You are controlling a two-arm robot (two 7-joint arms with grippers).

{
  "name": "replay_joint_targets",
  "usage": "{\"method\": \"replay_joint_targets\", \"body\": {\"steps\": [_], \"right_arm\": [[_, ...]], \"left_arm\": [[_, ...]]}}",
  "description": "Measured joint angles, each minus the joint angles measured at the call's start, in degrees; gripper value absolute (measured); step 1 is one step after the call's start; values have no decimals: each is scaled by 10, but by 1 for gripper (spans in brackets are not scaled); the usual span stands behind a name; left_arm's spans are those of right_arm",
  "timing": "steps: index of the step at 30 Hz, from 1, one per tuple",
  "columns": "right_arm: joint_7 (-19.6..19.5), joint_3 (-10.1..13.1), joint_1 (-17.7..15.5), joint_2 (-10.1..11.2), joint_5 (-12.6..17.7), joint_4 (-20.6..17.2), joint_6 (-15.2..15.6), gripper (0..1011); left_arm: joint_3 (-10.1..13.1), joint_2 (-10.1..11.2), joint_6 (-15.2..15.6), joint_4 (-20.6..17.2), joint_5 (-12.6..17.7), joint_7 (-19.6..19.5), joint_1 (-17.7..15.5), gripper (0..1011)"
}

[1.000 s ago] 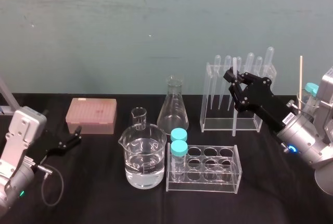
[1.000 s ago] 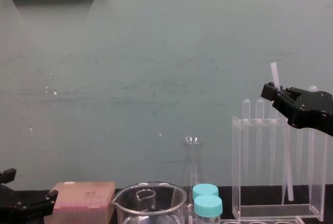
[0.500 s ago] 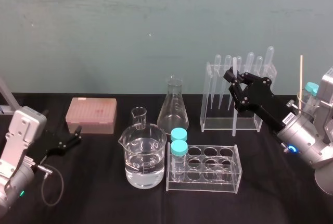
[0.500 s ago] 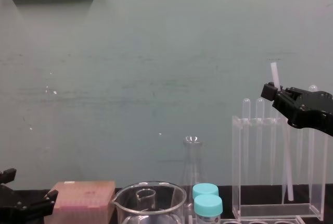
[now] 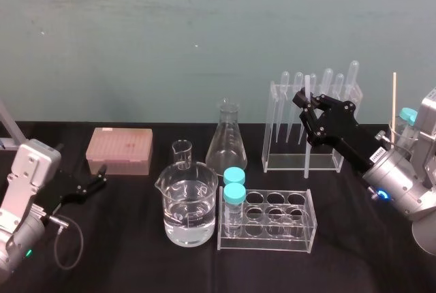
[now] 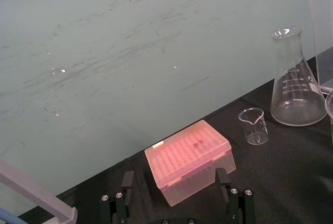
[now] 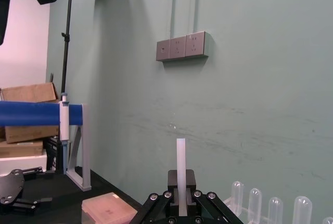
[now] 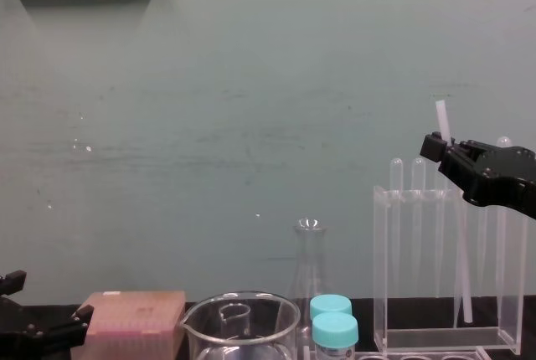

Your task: Pick up the stirring rod with one hand, then place it down.

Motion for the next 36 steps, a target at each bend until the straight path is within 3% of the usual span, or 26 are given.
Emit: {"method": "replay_joint_targets", "body": {"steps": [36], "right_arm": [[0, 0, 0, 0, 0, 0, 0, 70]], "left_arm": [[0, 0, 0, 0, 0, 0, 0, 1000]]}}
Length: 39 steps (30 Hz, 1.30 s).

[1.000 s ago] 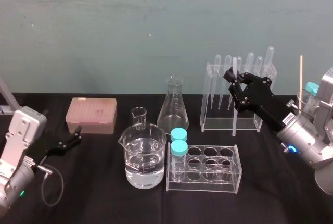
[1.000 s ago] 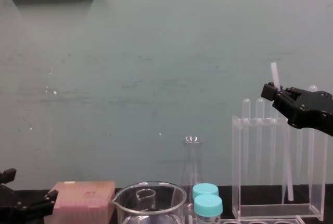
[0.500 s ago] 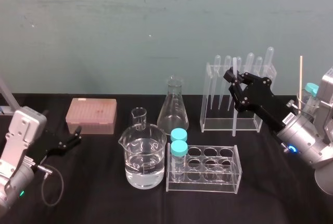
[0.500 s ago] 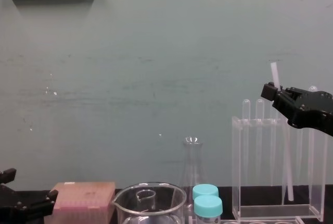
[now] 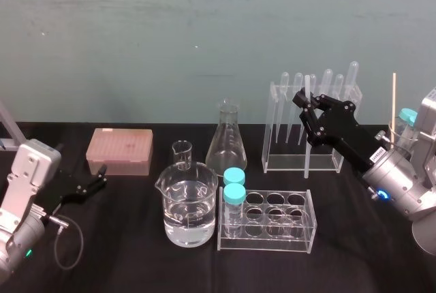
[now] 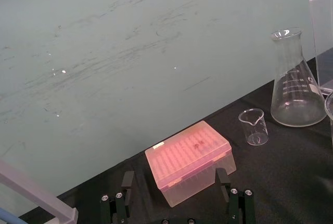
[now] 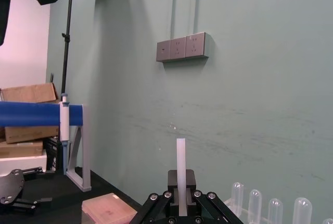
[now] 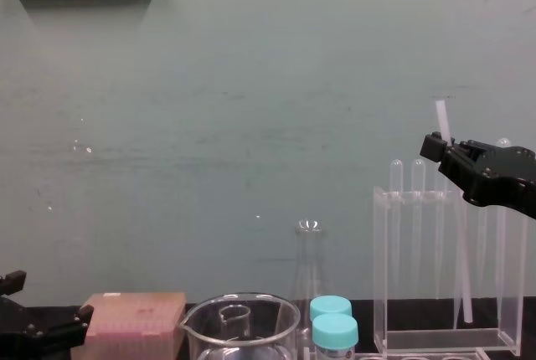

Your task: Pick up the stirring rod with one hand, then place it down.

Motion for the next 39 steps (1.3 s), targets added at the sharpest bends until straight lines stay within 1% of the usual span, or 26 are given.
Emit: {"method": "replay_joint_targets", "body": {"steps": [39], "right_arm": [[0, 0, 0, 0, 0, 0, 0, 70]], "left_arm": [[0, 0, 0, 0, 0, 0, 0, 1000]]}}
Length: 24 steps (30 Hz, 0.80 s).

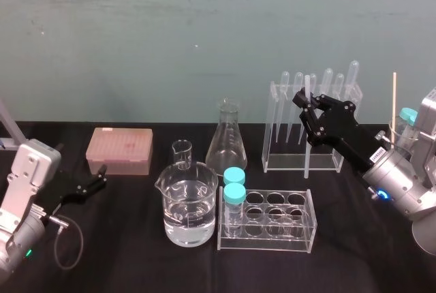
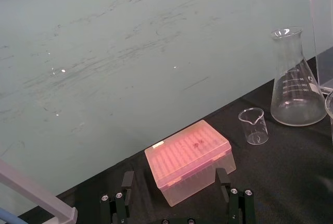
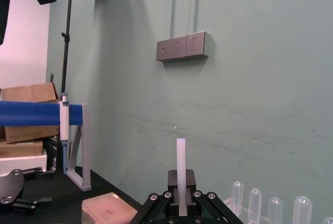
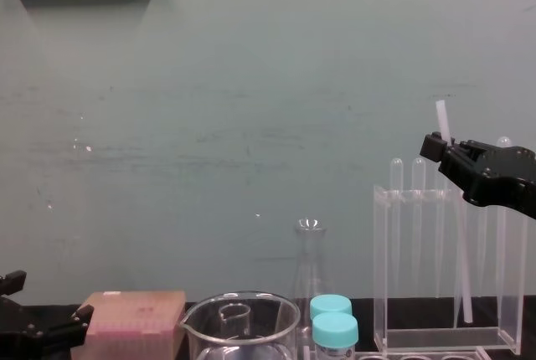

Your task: Pick up the stirring rod with one hand, then place it down.

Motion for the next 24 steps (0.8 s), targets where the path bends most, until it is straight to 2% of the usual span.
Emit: {"method": "replay_joint_targets", "body": {"steps": [15, 24], "right_arm": [[-1, 1, 0, 0, -1, 0, 0, 70], [-12, 8, -5, 0, -10, -22, 0, 70]], "left_arm": [[0, 0, 0, 0, 0, 0, 0, 1000], [0, 0, 0, 0, 0, 0, 0, 1000]]}}
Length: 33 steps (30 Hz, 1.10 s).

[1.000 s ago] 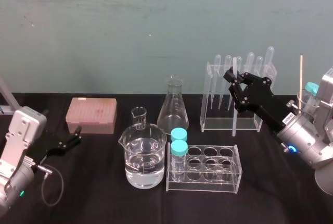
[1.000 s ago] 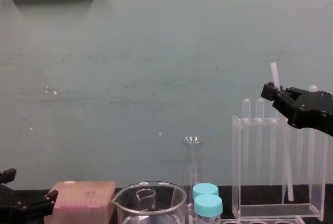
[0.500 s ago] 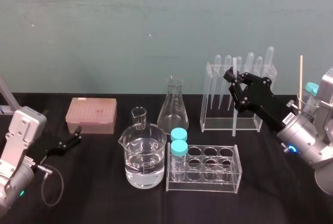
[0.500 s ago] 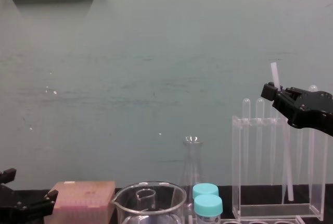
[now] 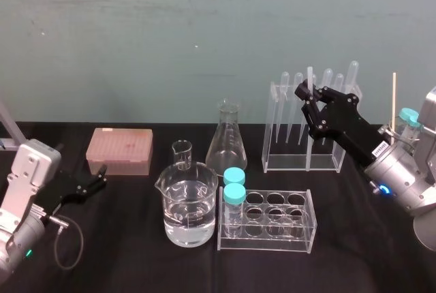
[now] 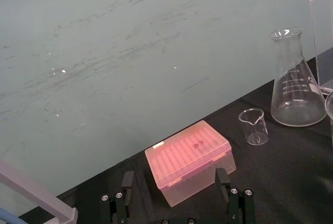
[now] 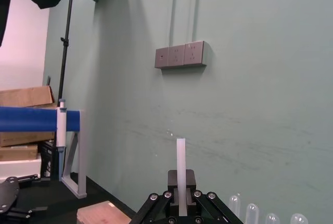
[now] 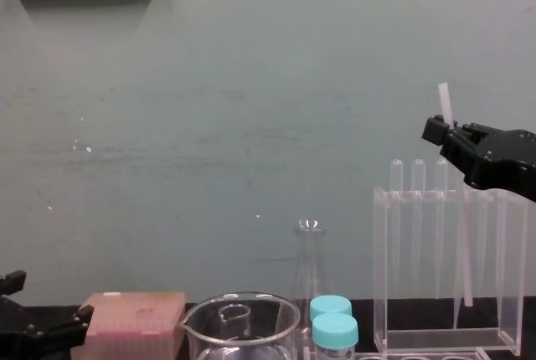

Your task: Pick up the stirring rod with one hand, then place it down.

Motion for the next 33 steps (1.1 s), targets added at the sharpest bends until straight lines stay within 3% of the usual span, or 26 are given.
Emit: {"method": "replay_joint_targets", "body": {"steps": [22, 33], "right_arm": [[25, -24, -5, 10, 6, -10, 33, 70], [34, -43, 4, 14, 4, 11, 46, 70]], "left_arm": [[0, 0, 0, 0, 0, 0, 0, 1000], [0, 0, 0, 0, 0, 0, 0, 1000]]}}
